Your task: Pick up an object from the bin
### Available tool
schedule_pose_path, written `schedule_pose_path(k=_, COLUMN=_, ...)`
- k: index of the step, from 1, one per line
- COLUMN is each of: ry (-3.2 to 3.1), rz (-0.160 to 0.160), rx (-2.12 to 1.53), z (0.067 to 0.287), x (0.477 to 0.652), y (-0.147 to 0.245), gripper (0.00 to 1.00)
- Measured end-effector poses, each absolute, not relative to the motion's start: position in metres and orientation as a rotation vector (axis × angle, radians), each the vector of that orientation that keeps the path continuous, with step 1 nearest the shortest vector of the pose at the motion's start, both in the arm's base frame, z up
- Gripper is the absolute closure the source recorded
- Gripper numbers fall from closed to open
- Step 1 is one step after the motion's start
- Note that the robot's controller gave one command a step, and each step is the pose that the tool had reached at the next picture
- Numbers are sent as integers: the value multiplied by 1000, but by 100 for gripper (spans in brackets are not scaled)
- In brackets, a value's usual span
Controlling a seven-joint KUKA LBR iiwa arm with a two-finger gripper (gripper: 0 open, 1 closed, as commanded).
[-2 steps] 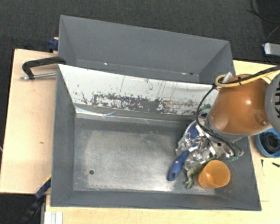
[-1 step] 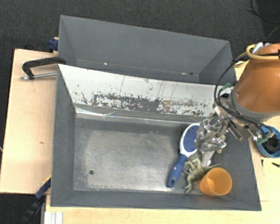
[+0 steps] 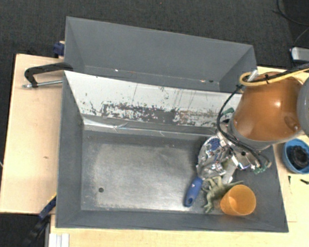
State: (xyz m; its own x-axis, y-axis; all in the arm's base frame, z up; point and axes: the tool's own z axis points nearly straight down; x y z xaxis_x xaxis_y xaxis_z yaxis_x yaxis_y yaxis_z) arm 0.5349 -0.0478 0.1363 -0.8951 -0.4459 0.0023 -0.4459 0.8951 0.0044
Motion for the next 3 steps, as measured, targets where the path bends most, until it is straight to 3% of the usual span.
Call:
schedule_pose_path(k=1, ry=-3061, rz=-2, rx=718, z=140, x=536, y=-49, gripper=0)
schedule_pose_path(k=2, ry=-2950, rz=-1, rx=1106, z=73, x=507, y=-50, gripper=0)
schedule_pose_path(k=3, ry=-2950, rz=0, rx=1107, z=72, x=507, y=-51, gripper=100)
